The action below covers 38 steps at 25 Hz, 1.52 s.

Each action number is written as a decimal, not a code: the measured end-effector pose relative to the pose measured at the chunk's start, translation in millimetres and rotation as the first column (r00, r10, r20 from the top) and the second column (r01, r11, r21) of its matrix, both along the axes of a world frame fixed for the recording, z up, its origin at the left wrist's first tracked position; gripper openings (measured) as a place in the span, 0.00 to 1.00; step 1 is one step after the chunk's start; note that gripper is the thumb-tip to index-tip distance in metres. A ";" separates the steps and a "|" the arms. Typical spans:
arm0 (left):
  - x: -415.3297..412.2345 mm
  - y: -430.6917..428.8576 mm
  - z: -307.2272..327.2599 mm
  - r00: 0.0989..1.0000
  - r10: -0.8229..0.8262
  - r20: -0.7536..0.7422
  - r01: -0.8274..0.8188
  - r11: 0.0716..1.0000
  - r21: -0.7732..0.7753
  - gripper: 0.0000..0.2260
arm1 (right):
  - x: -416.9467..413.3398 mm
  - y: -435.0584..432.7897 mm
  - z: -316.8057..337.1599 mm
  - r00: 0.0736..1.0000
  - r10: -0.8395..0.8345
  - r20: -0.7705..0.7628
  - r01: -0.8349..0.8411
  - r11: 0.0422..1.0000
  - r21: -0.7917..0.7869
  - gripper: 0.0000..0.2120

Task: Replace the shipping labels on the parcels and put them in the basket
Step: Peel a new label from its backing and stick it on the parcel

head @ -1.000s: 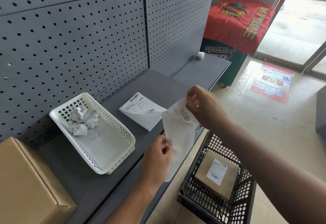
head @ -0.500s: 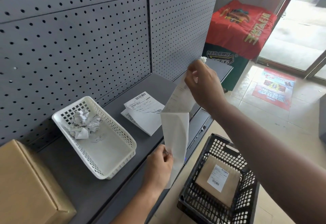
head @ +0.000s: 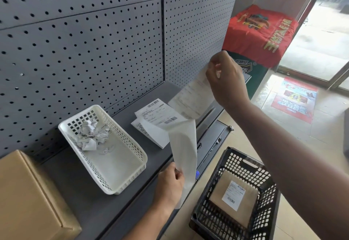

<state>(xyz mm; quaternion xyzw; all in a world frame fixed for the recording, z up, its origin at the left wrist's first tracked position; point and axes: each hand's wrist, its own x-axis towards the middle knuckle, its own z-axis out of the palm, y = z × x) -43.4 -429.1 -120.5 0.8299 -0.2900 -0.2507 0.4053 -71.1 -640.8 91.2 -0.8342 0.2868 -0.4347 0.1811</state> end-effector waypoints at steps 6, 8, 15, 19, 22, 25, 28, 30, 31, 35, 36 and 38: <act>1.7 1.6 -4.4 0.999 -0.017 -0.031 0.020 0.994 0.111 0.07 | -1.0 3.3 6.8 0.998 0.032 0.051 -0.032 0.999 0.010 0.04; 0.4 2.4 1.4 0.995 -0.064 -0.076 0.074 0.988 0.135 0.05 | -2.4 11.2 5.8 0.997 0.065 0.051 -0.066 0.998 0.018 0.04; -1.1 8.0 47.6 0.976 -0.191 -0.103 0.207 0.962 0.176 0.19 | -7.7 37.6 -5.1 0.987 0.153 0.045 -0.154 0.988 0.022 0.03; 19.5 0.7 105.9 0.826 -0.077 -0.559 -0.124 0.942 -0.313 0.23 | -16.0 57.8 -11.8 0.971 0.235 0.033 -0.233 0.971 -0.049 0.03; 42.0 0.8 149.0 0.704 -0.091 -0.705 -0.327 0.839 -0.435 0.25 | -24.4 76.4 -17.1 0.943 0.327 -0.055 -0.331 0.938 -0.101 0.05; 57.5 5.6 176.2 0.715 -0.066 -0.696 -0.391 0.788 -0.476 0.25 | -28.5 91.7 -21.7 0.875 0.472 -0.110 -0.485 0.854 -0.189 0.08; 64.0 16.5 191.7 0.774 -0.063 -0.630 -0.355 0.781 -0.514 0.23 | -27.1 104.9 -26.2 0.813 0.554 -0.178 -0.582 0.783 -0.222 0.07; 66.9 24.8 197.8 0.795 -0.047 -0.605 -0.349 0.780 -0.519 0.16 | -24.7 112.9 -28.7 0.783 0.577 -0.234 -0.620 0.755 -0.214 0.06; 69.2 29.5 199.6 0.804 -0.025 -0.594 -0.359 0.776 -0.518 0.13 | -22.6 116.4 -28.8 0.760 0.597 -0.257 -0.646 0.736 -0.201 0.06; 81.5 51.7 197.0 0.859 0.089 -0.504 -0.376 0.779 -0.502 0.07 | -13.5 126.2 -22.0 0.648 0.722 -0.240 -0.751 0.658 -0.049 0.10; 85.5 59.4 196.2 0.863 0.119 -0.491 -0.392 0.771 -0.502 0.07 | -9.1 129.1 -20.1 0.626 0.752 -0.206 -0.770 0.638 -0.015 0.11; 92.8 75.4 197.1 0.854 0.166 -0.493 -0.437 0.743 -0.507 0.06 | 3.8 134.8 -18.9 0.657 0.743 -0.125 -0.751 0.659 -0.029 0.10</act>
